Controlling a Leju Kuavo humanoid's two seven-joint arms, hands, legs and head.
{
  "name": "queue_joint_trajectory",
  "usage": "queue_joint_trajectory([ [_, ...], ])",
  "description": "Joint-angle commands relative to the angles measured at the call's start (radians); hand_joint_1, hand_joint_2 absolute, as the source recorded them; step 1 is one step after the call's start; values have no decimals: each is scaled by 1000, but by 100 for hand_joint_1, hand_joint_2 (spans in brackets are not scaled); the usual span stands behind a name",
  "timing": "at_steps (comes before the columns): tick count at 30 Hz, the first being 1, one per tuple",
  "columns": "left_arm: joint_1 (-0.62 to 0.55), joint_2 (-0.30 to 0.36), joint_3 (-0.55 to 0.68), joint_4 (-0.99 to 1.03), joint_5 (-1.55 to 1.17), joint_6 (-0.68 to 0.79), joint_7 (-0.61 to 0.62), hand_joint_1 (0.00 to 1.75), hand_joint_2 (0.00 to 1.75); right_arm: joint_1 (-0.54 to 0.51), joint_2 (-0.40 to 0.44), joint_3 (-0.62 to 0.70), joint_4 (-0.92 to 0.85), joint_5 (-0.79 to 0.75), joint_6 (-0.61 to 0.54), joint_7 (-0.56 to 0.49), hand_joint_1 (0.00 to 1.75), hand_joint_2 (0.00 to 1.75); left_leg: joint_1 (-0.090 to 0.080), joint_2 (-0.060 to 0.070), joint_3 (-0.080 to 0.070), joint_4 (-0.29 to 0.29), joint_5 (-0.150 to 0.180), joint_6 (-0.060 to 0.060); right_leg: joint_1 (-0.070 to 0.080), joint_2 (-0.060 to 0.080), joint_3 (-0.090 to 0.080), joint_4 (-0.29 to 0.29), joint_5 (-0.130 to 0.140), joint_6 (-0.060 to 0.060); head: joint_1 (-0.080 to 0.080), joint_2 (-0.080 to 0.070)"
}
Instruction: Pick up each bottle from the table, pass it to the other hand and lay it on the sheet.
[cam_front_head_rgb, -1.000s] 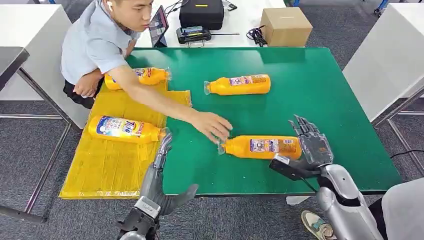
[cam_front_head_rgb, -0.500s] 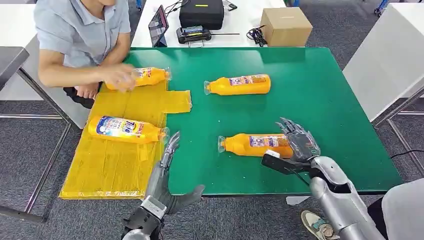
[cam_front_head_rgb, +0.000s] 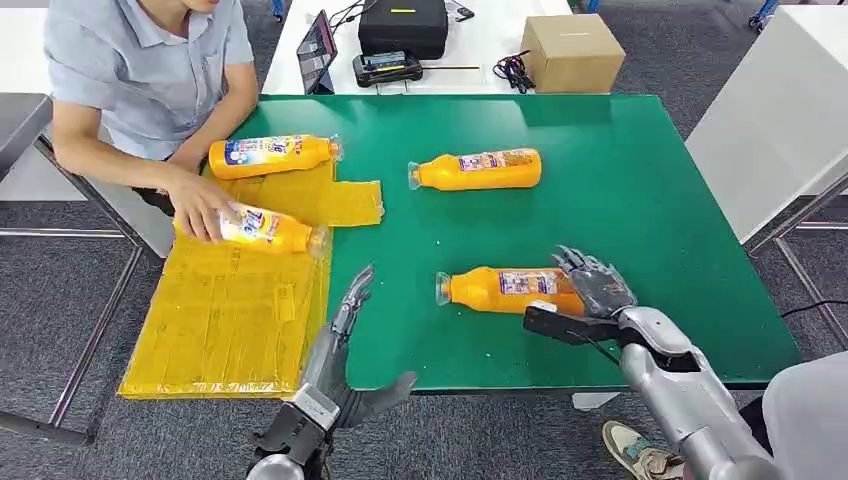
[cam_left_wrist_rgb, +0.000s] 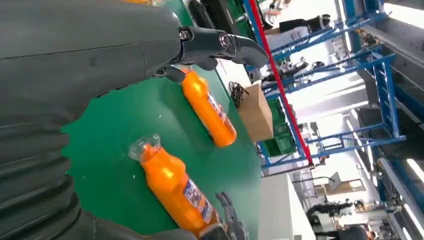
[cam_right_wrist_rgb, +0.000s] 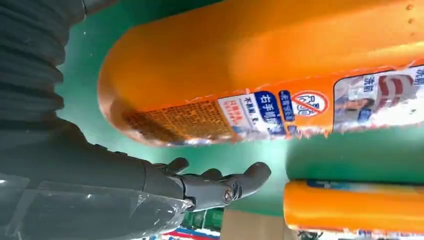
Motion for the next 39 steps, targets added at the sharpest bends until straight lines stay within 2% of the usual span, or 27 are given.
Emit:
queue_joint_trajectory([
  [1,-45,31,-32,63,7,-8,6,0,175,-61,6,71,100,-22,11,1,0,175,0,2,3,-1,-1,-1,0,1,2,-1,0,-2,0,0],
  [4,-53,32,-38,71,10,-9,6,0,175,-51,5,76,123,-70,48,-5,0,175,1,1,3,-1,-1,-1,1,1,3,-1,0,-2,0,0],
  [14,-61,33,-44,83,19,-13,0,0,175,-79,-6,101,185,-92,76,-20,0,175,1,0,4,-1,-1,-1,1,0,4,-1,0,-2,0,0],
  [15,-61,33,-44,83,19,-13,0,0,175,-79,-6,101,185,-92,76,-20,35,175,1,1,6,-1,-1,-2,2,0,5,-2,-1,-3,0,0],
  [16,-64,32,-46,88,24,-13,-5,0,175,-90,-13,109,199,-105,103,-26,140,175,1,1,4,-1,-1,-1,1,0,4,-2,0,-2,0,0],
  [17,-64,32,-47,89,24,-13,-6,0,175,-92,-18,108,201,-108,106,-28,140,175,1,1,6,-1,-1,-2,1,0,6,-2,-1,-3,0,0],
  [18,-65,32,-47,90,25,-13,-6,0,175,-93,-20,108,202,-110,107,-30,147,175,1,0,4,-1,-1,-2,1,0,4,-1,-1,-2,0,0],
  [19,-68,32,-48,94,30,-12,-10,0,175,-98,-28,115,211,-120,122,-34,171,175,2,0,6,-1,-1,-2,2,0,6,-2,-1,-3,0,0],
  [34,-73,33,-56,102,51,-7,-21,0,175,-64,-41,99,231,-198,128,-49,175,175,2,-1,7,-1,0,-2,2,-2,8,-3,-1,-2,0,0],
  [39,-63,12,-27,96,82,26,-42,0,175,-30,-19,59,192,-239,91,-58,175,175,2,-1,9,-1,-1,-2,2,-2,9,-2,-1,-3,0,0],
])
